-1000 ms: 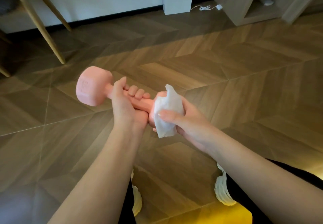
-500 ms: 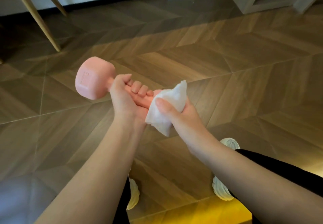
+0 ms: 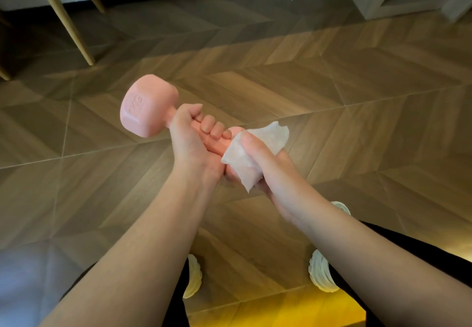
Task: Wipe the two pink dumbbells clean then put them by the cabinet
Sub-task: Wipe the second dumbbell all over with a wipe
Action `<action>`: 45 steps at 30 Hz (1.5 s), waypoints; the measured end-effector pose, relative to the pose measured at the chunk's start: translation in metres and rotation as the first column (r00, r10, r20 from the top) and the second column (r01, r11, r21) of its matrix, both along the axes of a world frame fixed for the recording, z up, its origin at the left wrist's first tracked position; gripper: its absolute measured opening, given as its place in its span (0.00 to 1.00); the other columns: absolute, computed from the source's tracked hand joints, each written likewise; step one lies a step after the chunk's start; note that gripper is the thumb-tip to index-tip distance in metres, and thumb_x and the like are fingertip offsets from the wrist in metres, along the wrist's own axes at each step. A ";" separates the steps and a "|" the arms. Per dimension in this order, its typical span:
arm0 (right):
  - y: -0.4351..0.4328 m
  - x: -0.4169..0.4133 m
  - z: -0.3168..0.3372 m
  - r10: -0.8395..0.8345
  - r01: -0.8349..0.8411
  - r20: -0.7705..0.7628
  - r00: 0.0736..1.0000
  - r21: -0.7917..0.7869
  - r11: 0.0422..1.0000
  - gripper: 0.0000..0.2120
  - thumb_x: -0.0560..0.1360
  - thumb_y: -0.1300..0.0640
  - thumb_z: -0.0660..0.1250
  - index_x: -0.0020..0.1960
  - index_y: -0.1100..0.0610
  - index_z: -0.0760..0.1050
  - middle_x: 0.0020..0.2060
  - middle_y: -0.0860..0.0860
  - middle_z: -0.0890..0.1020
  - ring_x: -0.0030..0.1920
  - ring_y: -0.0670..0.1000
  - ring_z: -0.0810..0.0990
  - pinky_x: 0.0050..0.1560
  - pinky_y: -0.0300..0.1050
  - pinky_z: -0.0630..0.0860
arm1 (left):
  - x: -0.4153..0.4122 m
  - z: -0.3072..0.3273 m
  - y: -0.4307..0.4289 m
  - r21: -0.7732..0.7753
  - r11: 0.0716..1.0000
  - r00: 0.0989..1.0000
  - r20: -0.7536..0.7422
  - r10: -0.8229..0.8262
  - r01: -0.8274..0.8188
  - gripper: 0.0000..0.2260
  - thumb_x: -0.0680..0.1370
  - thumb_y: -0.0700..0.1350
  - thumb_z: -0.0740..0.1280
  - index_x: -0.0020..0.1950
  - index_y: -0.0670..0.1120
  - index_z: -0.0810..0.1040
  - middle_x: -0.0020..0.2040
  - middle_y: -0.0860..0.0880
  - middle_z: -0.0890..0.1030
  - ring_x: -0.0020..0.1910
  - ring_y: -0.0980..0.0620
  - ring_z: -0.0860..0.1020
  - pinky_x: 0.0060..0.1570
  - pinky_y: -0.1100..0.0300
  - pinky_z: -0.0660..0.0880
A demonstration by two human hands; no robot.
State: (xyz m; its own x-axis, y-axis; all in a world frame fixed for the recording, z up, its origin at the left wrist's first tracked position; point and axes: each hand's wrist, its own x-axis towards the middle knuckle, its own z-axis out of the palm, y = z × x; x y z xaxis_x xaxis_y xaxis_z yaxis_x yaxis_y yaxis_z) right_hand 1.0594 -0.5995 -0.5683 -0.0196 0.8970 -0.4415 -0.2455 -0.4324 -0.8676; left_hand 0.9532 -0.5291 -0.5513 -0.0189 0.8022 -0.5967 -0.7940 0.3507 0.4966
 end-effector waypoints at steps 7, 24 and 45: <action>-0.004 0.014 0.002 0.124 -0.183 -0.380 0.917 -0.125 0.975 0.30 0.73 0.46 0.70 0.72 0.54 0.69 0.67 0.63 0.77 0.61 0.62 0.79 0.61 0.63 0.75 | -0.002 0.004 -0.003 0.068 0.998 0.999 0.040 -0.005 0.002 0.18 0.77 0.41 0.59 0.27 0.49 0.61 0.24 0.53 0.59 0.20 0.54 0.59 0.23 0.64 0.65; 0.000 0.009 -0.003 0.156 -0.153 -0.052 0.986 0.068 0.986 0.23 0.75 0.46 0.66 0.67 0.54 0.71 0.55 0.60 0.82 0.50 0.54 0.81 0.56 0.64 0.76 | -0.004 0.005 0.003 0.022 0.998 0.998 0.026 0.058 -0.059 0.15 0.77 0.43 0.60 0.33 0.49 0.60 0.24 0.53 0.59 0.21 0.54 0.59 0.23 0.65 0.63; -0.001 0.003 -0.003 0.090 -0.090 -0.009 0.996 -0.043 0.995 0.22 0.73 0.43 0.68 0.64 0.51 0.75 0.56 0.59 0.84 0.50 0.55 0.83 0.51 0.56 0.78 | 0.002 0.003 -0.003 0.022 1.000 0.999 0.048 0.010 -0.011 0.15 0.77 0.42 0.59 0.32 0.48 0.59 0.24 0.52 0.58 0.20 0.53 0.58 0.22 0.65 0.63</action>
